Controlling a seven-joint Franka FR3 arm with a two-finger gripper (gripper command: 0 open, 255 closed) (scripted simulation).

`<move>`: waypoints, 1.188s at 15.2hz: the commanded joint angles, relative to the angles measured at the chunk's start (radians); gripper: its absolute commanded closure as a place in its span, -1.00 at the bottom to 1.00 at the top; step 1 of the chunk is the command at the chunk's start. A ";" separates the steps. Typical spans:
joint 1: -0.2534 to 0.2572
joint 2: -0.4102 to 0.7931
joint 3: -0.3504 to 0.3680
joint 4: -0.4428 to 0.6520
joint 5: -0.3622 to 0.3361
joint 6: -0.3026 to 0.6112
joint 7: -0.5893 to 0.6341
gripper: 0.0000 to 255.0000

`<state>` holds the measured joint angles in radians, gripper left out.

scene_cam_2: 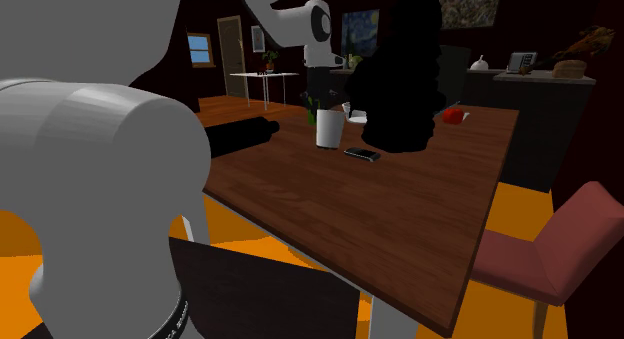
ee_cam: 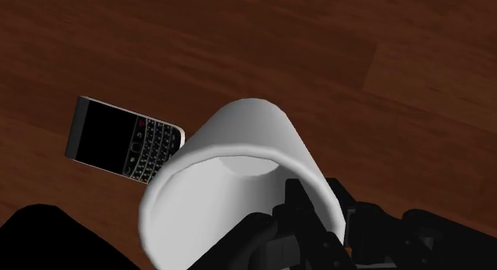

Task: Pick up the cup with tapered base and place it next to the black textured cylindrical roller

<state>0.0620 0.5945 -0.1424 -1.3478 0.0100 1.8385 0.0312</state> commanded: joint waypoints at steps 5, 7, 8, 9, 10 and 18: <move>0.000 0.000 0.000 0.000 0.000 0.000 0.000 -1.00; 0.000 -0.002 0.000 0.030 0.000 -0.032 0.000 -1.00; 0.000 -0.003 0.000 0.063 0.000 -0.066 0.000 -1.00; 0.000 -0.001 0.000 0.099 0.000 -0.100 0.000 -1.00; -0.001 0.001 0.000 0.130 0.000 -0.128 0.000 -1.00; -0.001 0.001 0.000 0.130 0.000 -0.128 0.000 -1.00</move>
